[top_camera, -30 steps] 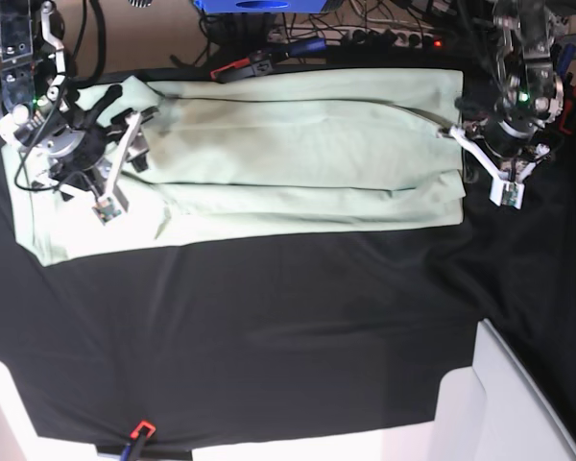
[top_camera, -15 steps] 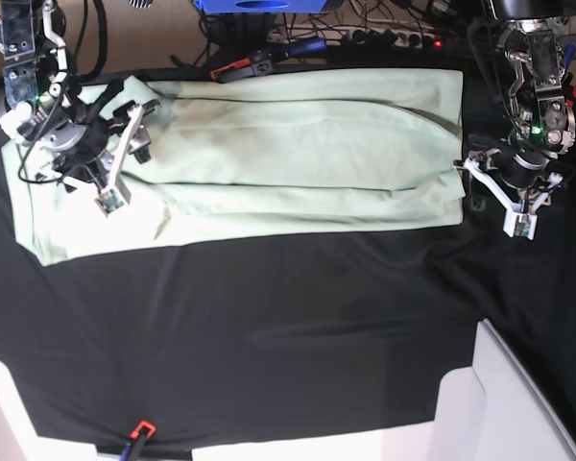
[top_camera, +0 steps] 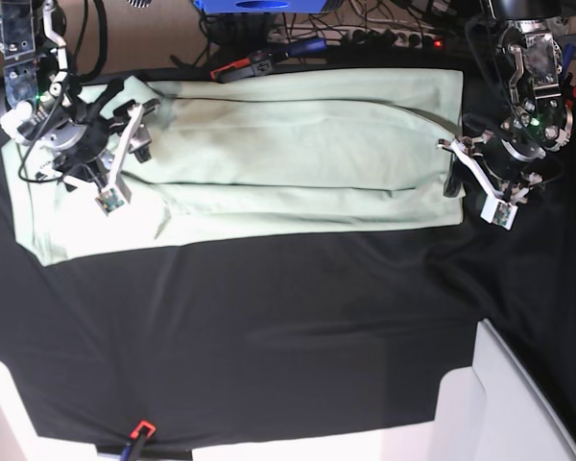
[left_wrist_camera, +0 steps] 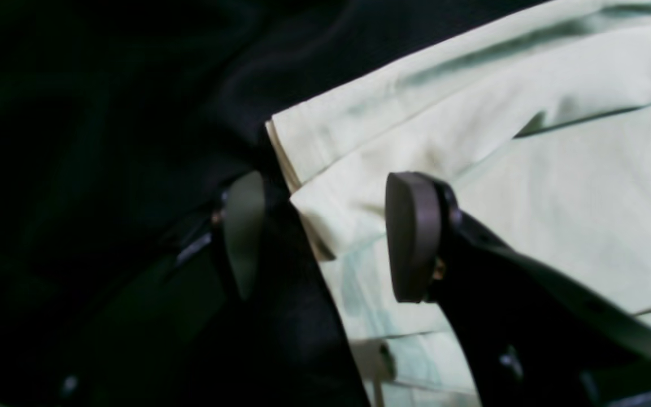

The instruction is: Fold the T-shirt properly

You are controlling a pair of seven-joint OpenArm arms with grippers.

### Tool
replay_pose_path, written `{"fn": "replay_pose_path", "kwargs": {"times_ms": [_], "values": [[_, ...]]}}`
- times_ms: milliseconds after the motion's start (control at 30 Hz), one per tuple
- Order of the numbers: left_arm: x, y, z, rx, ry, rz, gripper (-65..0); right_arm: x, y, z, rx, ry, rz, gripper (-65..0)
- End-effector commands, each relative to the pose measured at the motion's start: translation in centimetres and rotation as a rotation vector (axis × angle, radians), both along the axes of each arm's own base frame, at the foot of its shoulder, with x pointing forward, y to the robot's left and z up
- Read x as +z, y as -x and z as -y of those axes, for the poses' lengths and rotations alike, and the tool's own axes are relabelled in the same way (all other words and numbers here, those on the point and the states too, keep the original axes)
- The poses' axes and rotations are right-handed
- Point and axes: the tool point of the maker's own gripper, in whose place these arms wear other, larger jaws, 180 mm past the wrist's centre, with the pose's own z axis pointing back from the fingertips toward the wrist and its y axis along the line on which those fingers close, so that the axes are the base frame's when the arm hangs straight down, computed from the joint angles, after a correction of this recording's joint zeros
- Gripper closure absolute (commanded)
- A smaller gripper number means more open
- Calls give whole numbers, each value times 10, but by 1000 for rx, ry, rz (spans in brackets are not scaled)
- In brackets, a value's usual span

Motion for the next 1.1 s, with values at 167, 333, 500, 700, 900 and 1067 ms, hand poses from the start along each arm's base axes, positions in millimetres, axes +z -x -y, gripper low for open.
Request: {"fn": "replay_pose_path", "kwargs": {"times_ms": [167,333,500,700,900,1067], "values": [[9,-7,-12,-4,-19,27,-334,7,-6,1,6,-1,30,-338],[0,-5,-24,15,-21,-1,-334,7,-5,0,10,-1,27,-338],[-10,-2,-24,25,-8,-28,-334,6,-4,-1,13,-2,25,-338],[-9,-12,-20,28,7,-13,-334,6,-4,-1,12,-4,25,-338],[-11,-13,-15,32,20,-15,-333,3,-3,-1,11,-5,17,-338],[-15,-11,-11,34,30,-21,-331,3,-3,-1,11,-6,18,-338]]}}
